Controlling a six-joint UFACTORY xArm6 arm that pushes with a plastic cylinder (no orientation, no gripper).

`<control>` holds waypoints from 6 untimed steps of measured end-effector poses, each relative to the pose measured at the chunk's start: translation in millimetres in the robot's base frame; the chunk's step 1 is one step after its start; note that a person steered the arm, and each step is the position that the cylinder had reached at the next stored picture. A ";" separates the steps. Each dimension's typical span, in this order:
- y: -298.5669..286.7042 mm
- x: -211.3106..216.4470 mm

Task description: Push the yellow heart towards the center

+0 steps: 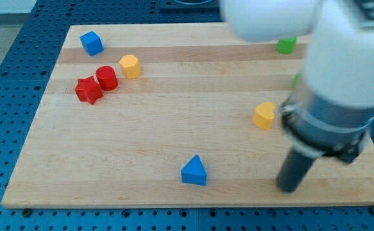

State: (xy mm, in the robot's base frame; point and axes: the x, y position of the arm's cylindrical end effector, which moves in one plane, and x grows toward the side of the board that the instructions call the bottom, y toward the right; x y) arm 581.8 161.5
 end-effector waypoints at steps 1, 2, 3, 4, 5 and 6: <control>7.6 -9.7; 2.2 -36.5; -10.7 -55.0; -24.6 -85.4; -41.5 -127.8; -63.4 -168.8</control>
